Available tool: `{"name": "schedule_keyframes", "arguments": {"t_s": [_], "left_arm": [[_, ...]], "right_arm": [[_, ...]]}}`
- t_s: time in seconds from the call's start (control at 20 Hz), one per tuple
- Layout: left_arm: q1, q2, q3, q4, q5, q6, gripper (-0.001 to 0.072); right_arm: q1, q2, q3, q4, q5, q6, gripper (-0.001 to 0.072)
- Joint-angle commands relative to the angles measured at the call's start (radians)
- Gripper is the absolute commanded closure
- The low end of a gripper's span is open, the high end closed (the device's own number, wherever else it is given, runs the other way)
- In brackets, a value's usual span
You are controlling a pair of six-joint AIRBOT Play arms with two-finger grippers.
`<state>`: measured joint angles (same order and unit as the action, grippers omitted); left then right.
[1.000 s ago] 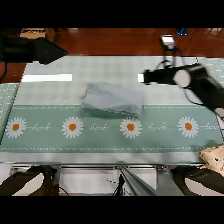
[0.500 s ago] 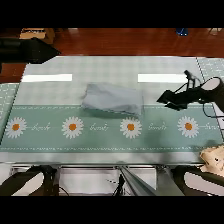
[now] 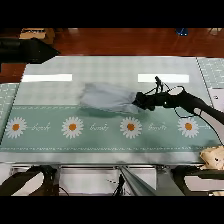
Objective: Fold the shirts.
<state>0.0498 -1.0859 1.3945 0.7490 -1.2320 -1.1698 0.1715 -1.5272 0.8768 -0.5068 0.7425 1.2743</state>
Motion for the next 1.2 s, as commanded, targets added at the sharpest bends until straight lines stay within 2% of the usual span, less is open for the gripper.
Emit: {"name": "schedule_keyframes", "arguments": {"t_s": [0.0, 0.1, 0.15, 0.3, 0.4, 0.6, 0.75, 0.95, 1.15], "left_arm": [[0.001, -0.003, 0.001, 0.010, 0.000, 0.001, 0.0449], [0.001, -0.014, 0.001, 0.030, 0.000, 0.001, 0.0449], [0.001, -0.024, 0.001, 0.040, 0.000, 0.002, 0.0449], [0.001, -0.073, 0.000, 0.048, 0.000, 0.001, 0.0449], [0.001, -0.116, 0.000, 0.049, 0.000, 0.002, 0.0449], [0.007, -0.183, 0.001, 0.067, -0.009, 0.002, 0.0449], [0.018, -0.211, 0.001, 0.069, -0.009, 0.006, 0.0449], [0.035, -0.227, 0.001, 0.100, -0.008, 0.009, 0.0449], [0.059, -0.231, 0.001, 0.121, -0.008, 0.024, 0.0449]], "right_arm": [[-0.011, 0.025, 0.006, 0.182, 0.064, -0.200, 0.0679], [-0.088, 0.106, 0.043, 0.095, 0.165, -0.177, 0.0680], [-0.134, 0.160, 0.069, 0.014, 0.210, -0.131, 0.0680], [-0.307, 0.351, 0.180, -0.277, 0.367, 0.093, 0.0680], [-0.441, 0.460, 0.250, -0.375, 0.499, 0.167, 0.0680], [-0.731, 0.607, 0.321, -0.481, 0.745, 0.196, 0.0679], [-0.961, 0.671, 0.333, -0.643, 0.869, 0.196, 0.0680], [-1.235, 0.705, 0.333, -0.885, 0.921, 0.193, 0.0680], [-1.430, 0.708, 0.333, -0.951, 0.920, 0.180, 0.0680]]}}
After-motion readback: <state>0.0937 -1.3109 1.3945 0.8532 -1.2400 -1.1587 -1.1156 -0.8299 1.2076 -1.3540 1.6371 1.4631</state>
